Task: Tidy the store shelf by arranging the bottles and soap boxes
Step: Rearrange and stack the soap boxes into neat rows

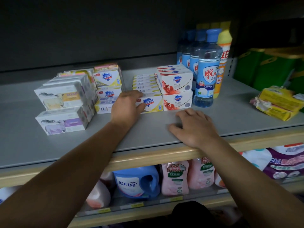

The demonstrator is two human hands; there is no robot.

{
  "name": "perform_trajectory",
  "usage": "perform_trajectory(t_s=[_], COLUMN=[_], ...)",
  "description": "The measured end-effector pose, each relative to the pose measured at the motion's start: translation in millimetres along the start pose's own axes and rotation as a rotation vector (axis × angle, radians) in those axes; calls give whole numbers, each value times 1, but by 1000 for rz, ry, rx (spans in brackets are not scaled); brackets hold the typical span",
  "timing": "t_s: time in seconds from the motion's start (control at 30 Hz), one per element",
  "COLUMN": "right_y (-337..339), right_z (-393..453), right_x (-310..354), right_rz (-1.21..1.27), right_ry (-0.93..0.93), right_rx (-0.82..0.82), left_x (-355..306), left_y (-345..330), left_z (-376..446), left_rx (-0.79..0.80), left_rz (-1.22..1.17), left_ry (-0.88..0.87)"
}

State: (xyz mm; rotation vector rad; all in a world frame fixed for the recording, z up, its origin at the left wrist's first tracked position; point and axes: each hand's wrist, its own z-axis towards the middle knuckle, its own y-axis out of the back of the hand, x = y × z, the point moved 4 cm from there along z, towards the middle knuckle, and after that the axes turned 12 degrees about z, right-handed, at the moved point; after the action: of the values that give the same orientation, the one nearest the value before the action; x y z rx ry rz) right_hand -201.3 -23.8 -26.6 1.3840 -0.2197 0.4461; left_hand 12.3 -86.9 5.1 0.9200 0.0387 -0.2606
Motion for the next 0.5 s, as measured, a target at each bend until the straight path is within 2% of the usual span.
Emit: perform_trajectory(t_s=[0.5], right_y=[3], right_z=[-2], right_x=[3], right_rz=[26], right_ry=[-17], right_rx=[9], left_x=[-1], left_y=[-1], left_z=[0], left_rx=[23], left_rz=[-5], left_ry=[7])
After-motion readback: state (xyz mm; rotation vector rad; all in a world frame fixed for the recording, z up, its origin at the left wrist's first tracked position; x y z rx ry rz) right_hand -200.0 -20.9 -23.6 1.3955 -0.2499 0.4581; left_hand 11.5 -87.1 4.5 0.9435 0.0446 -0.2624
